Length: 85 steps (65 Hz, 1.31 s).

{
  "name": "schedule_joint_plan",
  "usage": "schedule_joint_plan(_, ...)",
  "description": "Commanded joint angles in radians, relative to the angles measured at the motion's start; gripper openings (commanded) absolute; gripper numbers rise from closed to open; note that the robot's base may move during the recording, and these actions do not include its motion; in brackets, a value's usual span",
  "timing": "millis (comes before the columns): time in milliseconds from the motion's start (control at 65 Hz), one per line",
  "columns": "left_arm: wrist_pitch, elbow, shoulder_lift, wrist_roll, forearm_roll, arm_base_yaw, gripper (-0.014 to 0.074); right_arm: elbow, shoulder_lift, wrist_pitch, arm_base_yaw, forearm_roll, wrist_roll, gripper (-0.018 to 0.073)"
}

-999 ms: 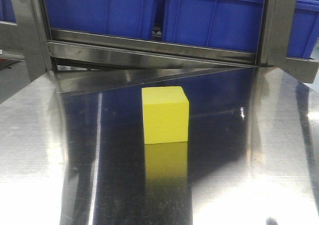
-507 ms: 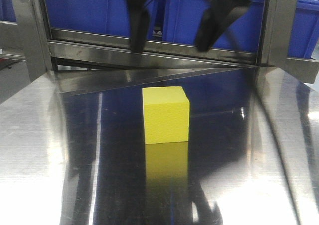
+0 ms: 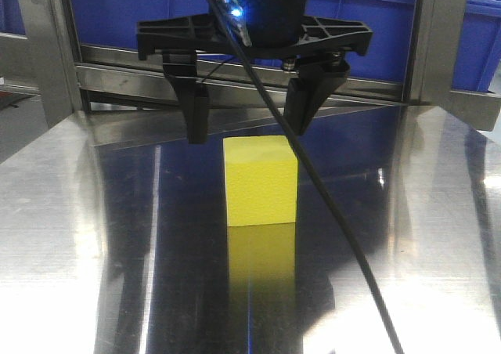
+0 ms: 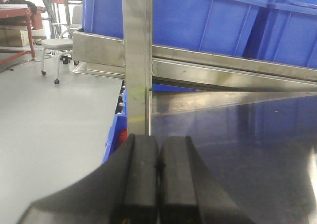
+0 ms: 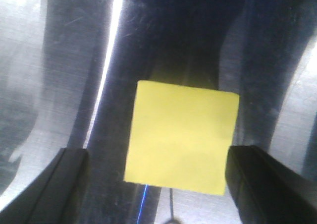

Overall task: Place yellow foam block on left shelf second layer
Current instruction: 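Lower the open right gripper over the yellow foam cube, then close the right gripper on the cube and lift it off the table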

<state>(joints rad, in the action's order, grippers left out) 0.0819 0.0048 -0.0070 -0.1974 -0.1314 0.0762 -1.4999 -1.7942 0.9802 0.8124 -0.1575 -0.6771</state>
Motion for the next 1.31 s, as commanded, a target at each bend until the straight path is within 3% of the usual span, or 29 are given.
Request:
schedule_joint_plan(0, -0.088, 0.026, 0.007, -0.004, 0.007, 0.005, 0.0136, -0.035, 0.047, -0.017, -0.016, -0.039, -0.008, 0.0624)
schedule_joint_plan(799, -0.088, 0.026, 0.007, -0.004, 0.007, 0.005, 0.0136, -0.035, -0.073, -0.047, -0.035, -0.048, -0.008, 0.0618)
schedule_joint_plan(907, -0.088, 0.026, 0.007, -0.004, 0.007, 0.005, 0.0136, -0.035, -0.082, -0.039, -0.039, -0.046, -0.008, 0.0549)
schedule_joint_plan(1092, -0.088, 0.026, 0.007, -0.004, 0.007, 0.005, 0.0136, -0.034, -0.079, -0.037, -0.062, -0.045, -0.007, 0.0335)
schedule_joint_plan(1291, -0.088, 0.026, 0.007, -0.004, 0.007, 0.005, 0.0136, -0.018, -0.026, -0.023, -0.133, -0.036, 0.044, 0.0320)
